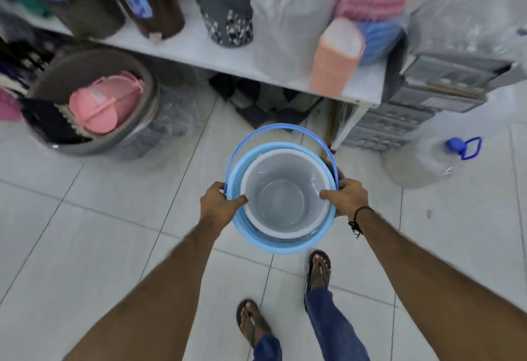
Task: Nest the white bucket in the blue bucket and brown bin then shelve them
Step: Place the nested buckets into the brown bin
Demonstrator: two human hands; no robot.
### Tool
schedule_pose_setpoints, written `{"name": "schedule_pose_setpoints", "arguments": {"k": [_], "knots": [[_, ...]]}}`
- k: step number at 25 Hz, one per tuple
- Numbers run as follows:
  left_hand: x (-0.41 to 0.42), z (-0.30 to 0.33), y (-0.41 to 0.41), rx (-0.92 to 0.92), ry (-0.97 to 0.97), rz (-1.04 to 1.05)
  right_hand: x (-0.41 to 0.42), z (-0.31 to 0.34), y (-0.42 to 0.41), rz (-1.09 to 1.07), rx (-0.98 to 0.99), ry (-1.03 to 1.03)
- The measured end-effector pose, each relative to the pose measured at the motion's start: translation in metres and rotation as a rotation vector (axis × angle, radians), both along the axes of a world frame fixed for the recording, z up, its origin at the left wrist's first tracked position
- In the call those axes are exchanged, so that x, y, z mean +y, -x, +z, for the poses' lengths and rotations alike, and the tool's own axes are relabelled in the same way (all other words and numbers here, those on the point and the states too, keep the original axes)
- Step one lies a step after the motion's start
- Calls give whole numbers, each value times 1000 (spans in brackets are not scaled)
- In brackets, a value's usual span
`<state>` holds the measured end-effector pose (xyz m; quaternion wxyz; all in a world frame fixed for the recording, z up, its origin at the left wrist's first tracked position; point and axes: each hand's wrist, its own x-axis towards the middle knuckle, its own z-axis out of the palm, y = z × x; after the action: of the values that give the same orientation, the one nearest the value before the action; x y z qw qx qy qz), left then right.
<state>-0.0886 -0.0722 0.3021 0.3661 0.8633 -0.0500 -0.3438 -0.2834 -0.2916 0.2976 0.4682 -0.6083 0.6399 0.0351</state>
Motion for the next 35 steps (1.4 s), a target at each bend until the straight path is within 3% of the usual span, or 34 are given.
{"name": "schedule_pose_setpoints", "arguments": {"k": [5,10,17,20,23,27,29,32,35], "knots": [[-117,-34,19,30,55,-68,-102,-19,24,-66,47,148],[-192,-142,40,57,-84,-123,-169,-132,46,-111,118,66],[-229,-281,39,50,-382,-288,-172,-294,60,-113,192,-120],[-225,-321,49,52,-490,-355,-163,-331,69,-148,223,-129],[-211,-346,62,87,-577,-279,-155,-350,76,-216,245,-208],[-191,-352,78,402,-667,-73,-151,-363,75,-277,201,-423],[-185,-357,77,416,-686,-62,-156,-369,74,-296,202,-481],[-191,-365,55,327,-544,-30,-162,-381,79,-328,173,-580],[-200,-373,35,443,-427,53,-159,-387,84,-367,145,-725]]}}
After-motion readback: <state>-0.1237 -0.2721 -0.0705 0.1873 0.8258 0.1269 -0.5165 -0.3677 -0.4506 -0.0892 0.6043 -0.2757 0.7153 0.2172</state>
